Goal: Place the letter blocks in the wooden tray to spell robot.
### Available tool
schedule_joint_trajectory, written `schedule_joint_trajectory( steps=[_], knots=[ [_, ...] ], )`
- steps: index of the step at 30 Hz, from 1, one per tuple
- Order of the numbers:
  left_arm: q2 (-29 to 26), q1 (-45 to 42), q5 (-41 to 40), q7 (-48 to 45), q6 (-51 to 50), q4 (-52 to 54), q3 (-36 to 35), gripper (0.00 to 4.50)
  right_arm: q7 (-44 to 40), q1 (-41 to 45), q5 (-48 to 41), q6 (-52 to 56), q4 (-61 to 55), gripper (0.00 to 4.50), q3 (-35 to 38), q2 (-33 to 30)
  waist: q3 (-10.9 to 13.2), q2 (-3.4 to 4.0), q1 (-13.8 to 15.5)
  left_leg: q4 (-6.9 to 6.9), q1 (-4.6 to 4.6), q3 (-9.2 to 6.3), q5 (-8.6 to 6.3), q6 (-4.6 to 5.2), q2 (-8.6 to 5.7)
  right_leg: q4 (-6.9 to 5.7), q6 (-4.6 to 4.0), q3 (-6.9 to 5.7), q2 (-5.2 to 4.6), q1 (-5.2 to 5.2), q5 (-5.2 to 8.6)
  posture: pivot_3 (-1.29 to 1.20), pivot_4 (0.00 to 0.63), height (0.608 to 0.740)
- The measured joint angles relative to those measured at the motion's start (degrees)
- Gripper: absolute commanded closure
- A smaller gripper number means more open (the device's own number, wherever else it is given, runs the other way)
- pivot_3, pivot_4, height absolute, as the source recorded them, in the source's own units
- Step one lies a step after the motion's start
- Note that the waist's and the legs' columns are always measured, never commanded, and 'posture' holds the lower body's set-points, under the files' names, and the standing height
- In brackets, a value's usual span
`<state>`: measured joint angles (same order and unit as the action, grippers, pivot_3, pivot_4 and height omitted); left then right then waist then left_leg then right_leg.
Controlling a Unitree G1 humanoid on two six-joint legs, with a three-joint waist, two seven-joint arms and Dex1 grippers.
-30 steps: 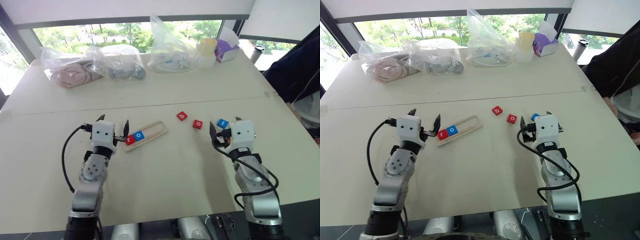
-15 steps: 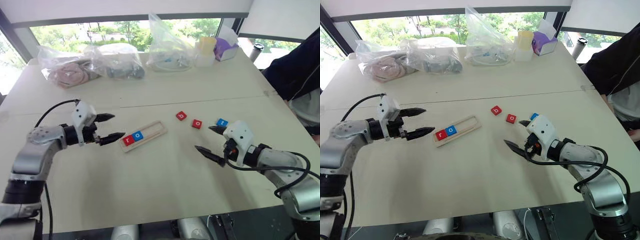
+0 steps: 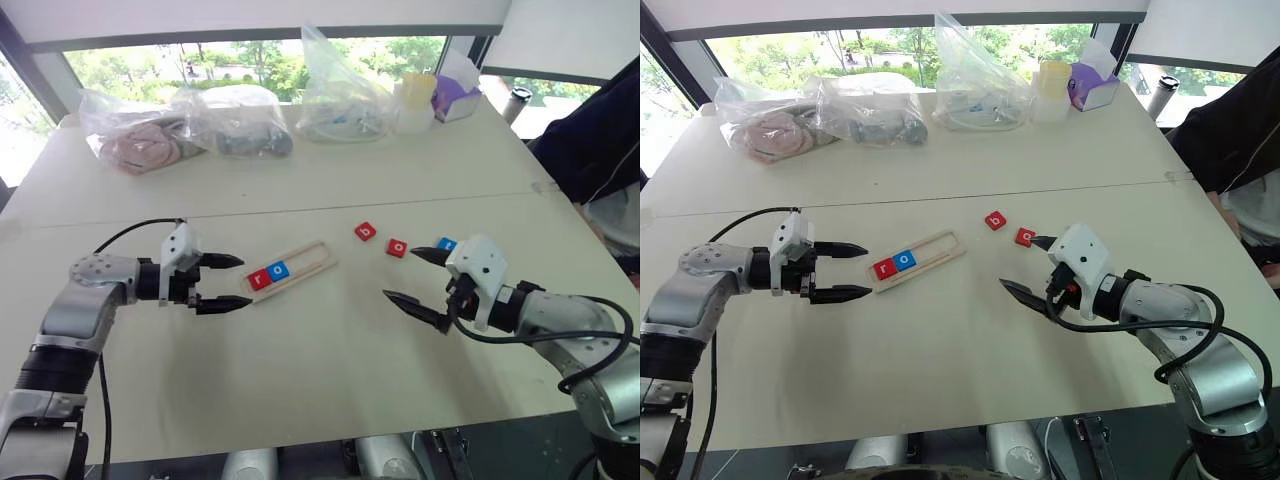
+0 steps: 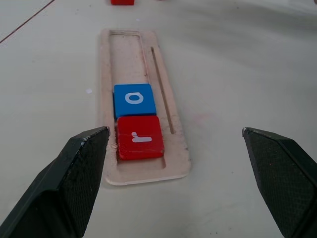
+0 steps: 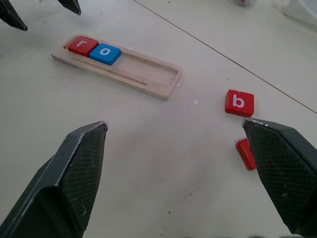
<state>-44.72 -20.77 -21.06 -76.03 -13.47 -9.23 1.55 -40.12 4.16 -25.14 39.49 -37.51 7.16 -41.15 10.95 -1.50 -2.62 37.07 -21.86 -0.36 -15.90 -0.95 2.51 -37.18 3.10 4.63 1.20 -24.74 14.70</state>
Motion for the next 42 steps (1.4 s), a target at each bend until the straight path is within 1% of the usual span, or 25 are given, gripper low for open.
schedule_joint_trajectory(
  steps=[7,17,24,28,35,41,42],
  knots=[
    [1.92,1.47,4.27,1.25,7.75,-3.53,0.71,0.00,1.56,0.93,0.02,0.04,0.00,0.02,-1.21,0.15,0.00,0.00,0.12,0.05,-0.02,-0.01,0.00,0.00,0.00,-0.06,0.00,0.00,0.00,-0.02,0.00,0.00,0.150,0.740],
    [4.90,2.09,6.00,5.41,13.36,-6.26,0.53,0.00,2.64,1.99,0.09,0.04,-0.01,0.02,-4.50,0.89,0.00,0.00,0.05,0.07,-0.04,-0.01,0.00,0.00,0.00,-0.09,0.08,-0.01,0.00,-0.02,-0.10,0.00,0.150,0.740],
    [7.22,2.07,8.21,8.28,17.64,-9.19,0.64,0.00,3.32,2.79,0.11,0.04,-0.01,0.02,-5.36,0.93,-0.02,0.00,0.15,0.11,-0.04,-0.02,0.00,0.00,-0.01,-0.14,0.05,-0.01,0.01,-0.02,-0.17,0.00,0.150,0.740],
    [7.88,1.94,8.71,9.11,18.96,-9.84,0.63,0.00,3.82,2.80,0.06,0.09,-0.01,0.02,-5.59,0.93,-0.02,0.00,0.19,0.14,-0.03,-0.02,0.01,0.00,-0.02,-0.15,-0.02,-0.01,0.01,0.00,-0.22,0.00,0.150,0.740],
    [8.07,1.96,9.11,9.46,17.87,-9.82,0.68,0.00,4.24,2.80,0.06,0.16,-0.01,0.02,-5.60,0.92,-0.03,0.01,0.20,0.13,0.20,-0.02,0.01,0.00,-0.02,-0.16,0.13,-0.01,0.00,0.19,-0.12,0.00,0.150,0.740],
    [8.29,1.98,9.67,10.97,17.94,-9.82,1.28,0.00,4.55,2.81,0.10,0.16,-0.01,0.02,-5.66,0.92,-0.15,0.10,0.27,0.13,0.39,-0.02,0.01,0.00,-0.02,-0.17,0.02,0.00,-0.01,0.38,-0.03,0.00,0.150,0.740],
    [8.38,1.98,9.80,11.31,18.01,-9.81,1.42,0.26,4.70,2.86,0.11,0.16,-0.01,0.00,-5.75,0.92,-0.19,0.14,0.30,0.13,0.40,-0.02,0.01,0.00,-0.02,-0.17,0.02,0.00,-0.01,0.40,-0.03,0.00,0.150,0.740]
  ],
)
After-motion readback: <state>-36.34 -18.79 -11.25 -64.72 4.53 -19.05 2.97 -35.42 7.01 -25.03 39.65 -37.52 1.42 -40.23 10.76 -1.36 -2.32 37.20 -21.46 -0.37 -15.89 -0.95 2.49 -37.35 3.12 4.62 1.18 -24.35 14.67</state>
